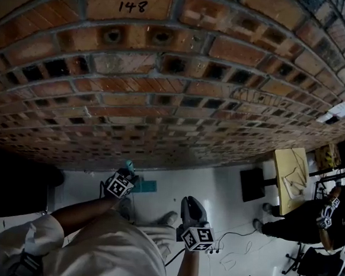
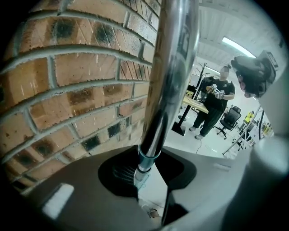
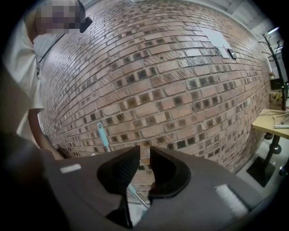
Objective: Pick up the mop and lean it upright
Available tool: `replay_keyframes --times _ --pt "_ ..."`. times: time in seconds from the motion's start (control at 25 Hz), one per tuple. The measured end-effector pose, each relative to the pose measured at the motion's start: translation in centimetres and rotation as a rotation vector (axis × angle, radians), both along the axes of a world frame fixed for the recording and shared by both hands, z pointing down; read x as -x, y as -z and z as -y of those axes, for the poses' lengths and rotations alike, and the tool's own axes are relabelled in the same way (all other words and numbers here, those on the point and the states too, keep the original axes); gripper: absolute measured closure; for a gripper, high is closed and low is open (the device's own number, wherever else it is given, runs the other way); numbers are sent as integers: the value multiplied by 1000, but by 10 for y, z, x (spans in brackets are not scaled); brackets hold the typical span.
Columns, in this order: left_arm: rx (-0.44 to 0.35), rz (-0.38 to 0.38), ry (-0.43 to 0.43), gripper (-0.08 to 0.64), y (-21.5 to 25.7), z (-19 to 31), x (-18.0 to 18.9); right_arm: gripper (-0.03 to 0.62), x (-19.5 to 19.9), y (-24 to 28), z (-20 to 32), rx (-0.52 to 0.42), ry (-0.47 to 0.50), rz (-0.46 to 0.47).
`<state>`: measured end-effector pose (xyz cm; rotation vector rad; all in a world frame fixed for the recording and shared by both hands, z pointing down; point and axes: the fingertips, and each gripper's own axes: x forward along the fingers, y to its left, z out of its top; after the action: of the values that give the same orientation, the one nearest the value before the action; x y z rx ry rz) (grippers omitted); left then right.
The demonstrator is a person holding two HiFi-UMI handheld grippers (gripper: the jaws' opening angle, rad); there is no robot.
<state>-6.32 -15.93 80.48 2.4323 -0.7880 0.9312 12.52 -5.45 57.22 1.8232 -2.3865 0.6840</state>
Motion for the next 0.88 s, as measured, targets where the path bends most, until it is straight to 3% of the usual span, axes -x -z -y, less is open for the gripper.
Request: replay_keyframes --times 0.88 --pt "40 95 -22 426 -75 21 0 531 -4 -14 1 68 4 -19"
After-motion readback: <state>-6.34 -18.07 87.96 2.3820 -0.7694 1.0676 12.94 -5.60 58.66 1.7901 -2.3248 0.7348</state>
